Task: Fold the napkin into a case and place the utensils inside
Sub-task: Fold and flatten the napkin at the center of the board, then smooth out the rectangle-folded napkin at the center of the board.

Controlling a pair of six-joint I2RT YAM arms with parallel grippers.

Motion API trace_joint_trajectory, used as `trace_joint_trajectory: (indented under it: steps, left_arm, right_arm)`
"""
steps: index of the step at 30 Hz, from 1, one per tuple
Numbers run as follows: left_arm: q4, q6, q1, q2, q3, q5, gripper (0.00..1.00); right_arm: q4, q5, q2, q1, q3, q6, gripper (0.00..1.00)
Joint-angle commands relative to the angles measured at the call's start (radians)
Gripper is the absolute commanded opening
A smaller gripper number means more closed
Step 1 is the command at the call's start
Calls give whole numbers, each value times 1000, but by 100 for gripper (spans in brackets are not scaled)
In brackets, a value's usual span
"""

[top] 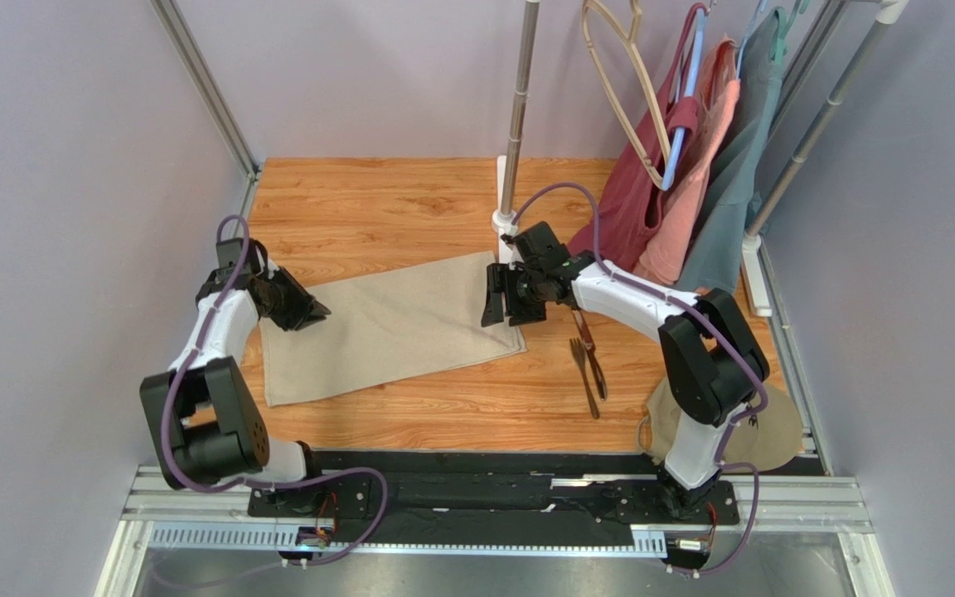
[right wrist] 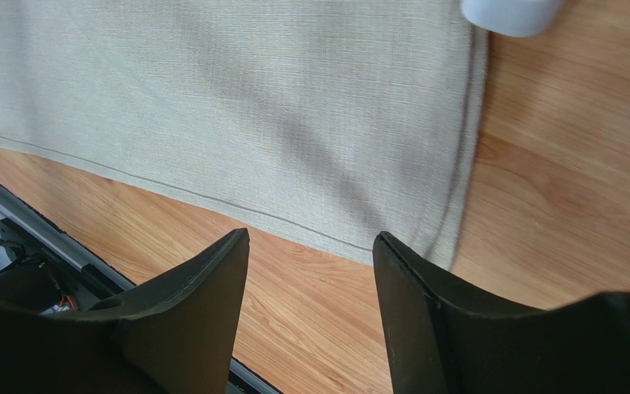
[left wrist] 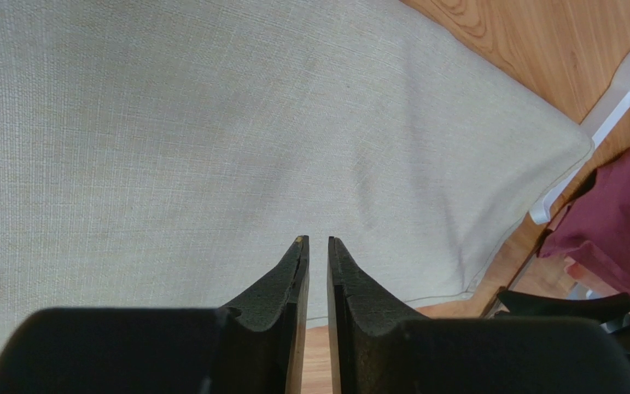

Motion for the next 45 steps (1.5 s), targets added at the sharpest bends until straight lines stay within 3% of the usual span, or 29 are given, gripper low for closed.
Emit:
trace_joint_trajectory:
  steps: [1,9,14,19,23,28,39,42,45]
  left_arm:
    - [37,13,49,18,21,66,21]
    - [-5,73,146,118,60,-5,16]
    - [-32,88,172,245,153,-63,12]
    - [-89,114,198,342,273,-149,11]
    - [-133,136,200,420,347,-209,11]
    - [-141,134,209,437,370,-255,12]
    - [-250,148,241,584,544,-348,13]
    - [-241,166,243,574,552,-350,13]
    - [-218,182,235,505,520,-335,16]
  right_arm:
    - [72,-37,38,26,63,36,54]
    - [155,-54,96,20,72,18,31]
    - [219,-82,173,22,192,27,29]
    - [238,-65,304,11,367,24,38]
    - [235,-74,451,-29,551,43,40]
    - [232,-86,570,-70,661,29,41]
    - [186,-10,690,-96,769,-82,47]
    - [152,18,691,-98,824,-99,55]
    - [112,-39,665,-95,875,-71,57]
